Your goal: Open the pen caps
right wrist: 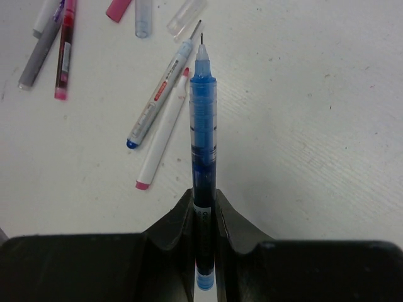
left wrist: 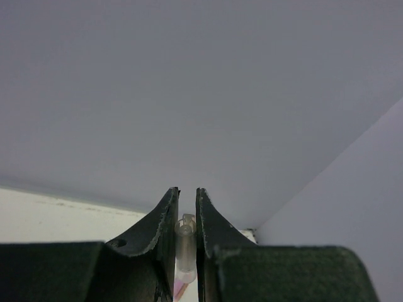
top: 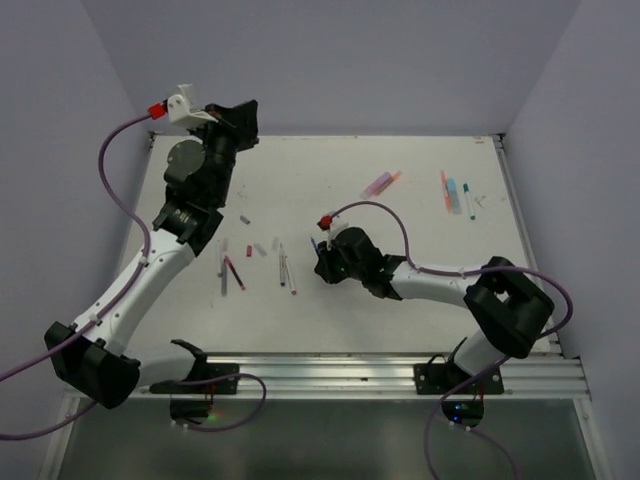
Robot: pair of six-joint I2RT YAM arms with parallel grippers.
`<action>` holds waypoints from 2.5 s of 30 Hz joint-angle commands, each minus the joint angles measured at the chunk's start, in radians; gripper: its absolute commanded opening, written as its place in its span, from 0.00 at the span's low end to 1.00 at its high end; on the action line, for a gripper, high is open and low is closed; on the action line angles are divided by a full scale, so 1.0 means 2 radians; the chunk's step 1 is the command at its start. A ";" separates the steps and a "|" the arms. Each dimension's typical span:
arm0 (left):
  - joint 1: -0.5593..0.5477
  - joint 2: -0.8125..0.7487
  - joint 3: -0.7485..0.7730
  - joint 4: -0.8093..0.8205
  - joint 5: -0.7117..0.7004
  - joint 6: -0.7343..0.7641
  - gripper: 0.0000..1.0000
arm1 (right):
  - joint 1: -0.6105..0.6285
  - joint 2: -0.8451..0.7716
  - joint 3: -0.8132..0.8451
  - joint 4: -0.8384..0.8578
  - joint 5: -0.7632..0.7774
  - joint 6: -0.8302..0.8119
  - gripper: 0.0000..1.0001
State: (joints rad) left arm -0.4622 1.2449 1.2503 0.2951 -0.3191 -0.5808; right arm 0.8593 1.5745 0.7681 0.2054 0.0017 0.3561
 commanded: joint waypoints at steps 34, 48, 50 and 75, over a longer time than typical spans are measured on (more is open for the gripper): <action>0.026 0.123 -0.222 -0.246 0.068 0.000 0.35 | 0.022 0.142 0.151 -0.091 0.011 0.126 0.00; 0.026 -0.005 -0.150 -0.336 -0.033 0.021 1.00 | 0.028 0.174 0.174 -0.101 0.002 0.146 0.18; 0.029 -0.026 -0.138 -0.352 -0.052 0.029 1.00 | 0.029 0.175 0.175 -0.101 0.002 0.147 0.23; 0.055 -0.154 -0.206 -0.317 -0.125 0.124 1.00 | -0.154 0.048 0.241 -0.297 0.149 0.067 0.53</action>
State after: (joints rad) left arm -0.3599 0.9508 0.8433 -0.4007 -0.5461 -0.3550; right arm 0.6807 1.7340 1.2007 -0.2882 0.1932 0.5648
